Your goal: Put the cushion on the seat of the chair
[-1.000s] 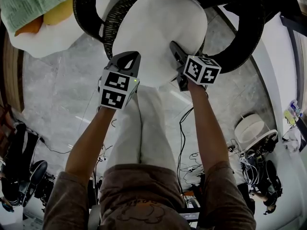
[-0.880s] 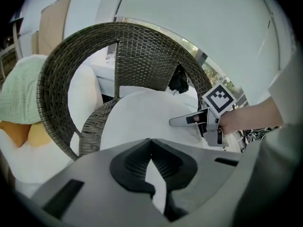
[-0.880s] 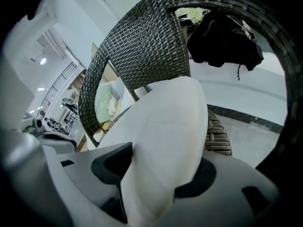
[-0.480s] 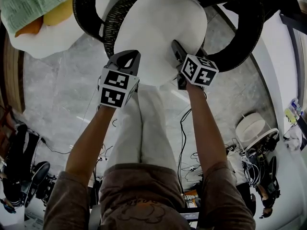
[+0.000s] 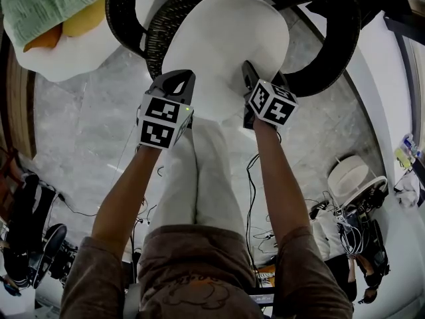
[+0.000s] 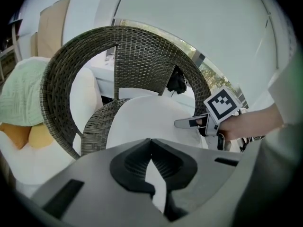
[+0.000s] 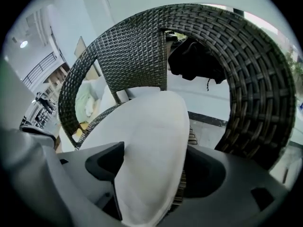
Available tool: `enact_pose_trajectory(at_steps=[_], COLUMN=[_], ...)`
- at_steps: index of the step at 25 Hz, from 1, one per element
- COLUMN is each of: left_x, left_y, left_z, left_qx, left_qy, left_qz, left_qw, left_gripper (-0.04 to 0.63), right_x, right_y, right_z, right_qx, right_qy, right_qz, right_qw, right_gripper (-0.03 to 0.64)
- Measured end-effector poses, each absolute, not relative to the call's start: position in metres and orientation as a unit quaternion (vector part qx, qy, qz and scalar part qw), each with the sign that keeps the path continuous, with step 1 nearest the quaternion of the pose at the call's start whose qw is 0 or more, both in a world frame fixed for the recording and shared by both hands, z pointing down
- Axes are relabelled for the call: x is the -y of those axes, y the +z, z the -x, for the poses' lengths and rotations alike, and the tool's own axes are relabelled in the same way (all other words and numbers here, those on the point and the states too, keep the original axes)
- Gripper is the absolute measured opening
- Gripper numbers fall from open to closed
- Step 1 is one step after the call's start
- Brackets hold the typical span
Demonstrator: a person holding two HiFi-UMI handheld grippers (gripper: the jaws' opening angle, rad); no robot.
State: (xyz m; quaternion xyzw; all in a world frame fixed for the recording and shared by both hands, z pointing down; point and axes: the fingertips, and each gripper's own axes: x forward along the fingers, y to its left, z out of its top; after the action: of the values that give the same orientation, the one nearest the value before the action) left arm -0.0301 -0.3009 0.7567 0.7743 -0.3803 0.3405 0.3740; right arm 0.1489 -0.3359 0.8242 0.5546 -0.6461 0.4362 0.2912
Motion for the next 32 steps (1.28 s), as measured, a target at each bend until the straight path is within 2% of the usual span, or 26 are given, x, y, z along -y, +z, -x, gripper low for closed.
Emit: enact_pose_trajectory(at_steps=[3,10,21,29,31,32], left_x=[0.299,0.292,0.290,0.282,0.280,0.278], left_y=[0.753,0.753,0.733,0.685,0.667,0.657], left_z=[0.032,0.027,0.024,0.029,0.030,0.030], left_qx=[0.379,0.368,0.368,0.376,0.380,0.382], left_qy=[0.340,0.341,0.336,0.324,0.318,0.315], left_qz=[-0.776,-0.782,-0.784,-0.779,-0.777,-0.776], left_qw=[0.372,0.370,0.370,0.384,0.389,0.390], left_gripper=[0.006,0.006,0.006,0.006,0.006,0.006], right_x=[0.331,0.317,0.310,0.292,0.283,0.278], right_y=[0.820,0.823,0.793,0.731,0.712,0.702], right_z=[-0.147,-0.158,-0.129,-0.096,-0.089,-0.087], right_qx=[0.647,0.633,0.658,0.668,0.673,0.675], right_qy=[0.448,0.461,0.465,0.488,0.485,0.481], right_qz=[-0.550,-0.556,-0.527,-0.502,-0.495,-0.494], right_qw=[0.280,0.280,0.270,0.252,0.259,0.263], right_gripper=[0.362,0.420,0.418,0.409,0.353,0.285])
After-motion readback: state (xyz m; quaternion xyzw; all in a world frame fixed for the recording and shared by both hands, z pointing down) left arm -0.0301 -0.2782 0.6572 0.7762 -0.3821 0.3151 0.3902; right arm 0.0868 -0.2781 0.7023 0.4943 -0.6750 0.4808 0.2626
